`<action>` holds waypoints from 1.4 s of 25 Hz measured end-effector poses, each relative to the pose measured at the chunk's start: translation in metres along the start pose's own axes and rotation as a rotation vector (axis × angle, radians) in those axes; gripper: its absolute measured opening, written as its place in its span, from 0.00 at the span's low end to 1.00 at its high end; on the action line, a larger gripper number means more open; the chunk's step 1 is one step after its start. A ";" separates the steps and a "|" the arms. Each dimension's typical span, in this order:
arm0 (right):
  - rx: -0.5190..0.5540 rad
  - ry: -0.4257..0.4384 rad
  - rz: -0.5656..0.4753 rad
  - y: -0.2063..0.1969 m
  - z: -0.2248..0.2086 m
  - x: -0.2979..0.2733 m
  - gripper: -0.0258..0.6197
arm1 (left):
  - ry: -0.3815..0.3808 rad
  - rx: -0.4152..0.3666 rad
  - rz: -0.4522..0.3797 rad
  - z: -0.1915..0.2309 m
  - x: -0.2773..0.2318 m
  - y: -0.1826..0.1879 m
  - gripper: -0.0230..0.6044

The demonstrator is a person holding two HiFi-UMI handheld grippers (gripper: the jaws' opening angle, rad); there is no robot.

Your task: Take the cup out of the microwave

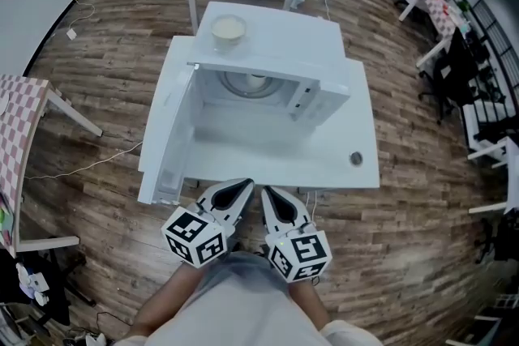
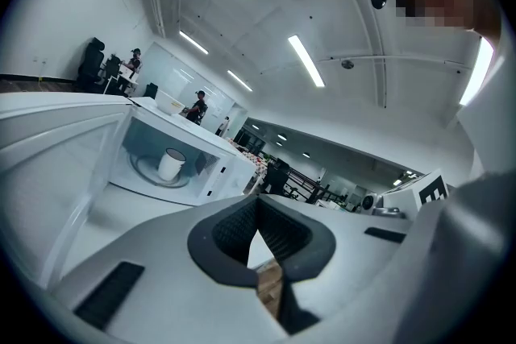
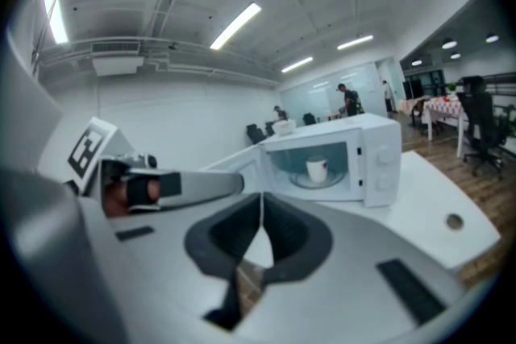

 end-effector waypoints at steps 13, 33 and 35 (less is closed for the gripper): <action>0.003 -0.051 -0.009 0.003 0.019 -0.021 0.08 | -0.044 -0.009 0.000 0.028 0.014 0.017 0.05; 0.015 -0.048 0.021 0.001 -0.001 -0.069 0.08 | 0.025 0.022 -0.032 0.065 0.003 0.026 0.05; 0.015 -0.043 0.020 0.001 -0.005 -0.075 0.08 | 0.040 0.017 -0.036 0.070 -0.001 0.026 0.05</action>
Point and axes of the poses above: the fingertips, and each gripper's own axes: x backward along the fingers, z to its left, y out of its top, the point moved 5 cm from there along x, backward along the fingers, and after that the axes turned 9 degrees about -y, right-handed, at the moved point
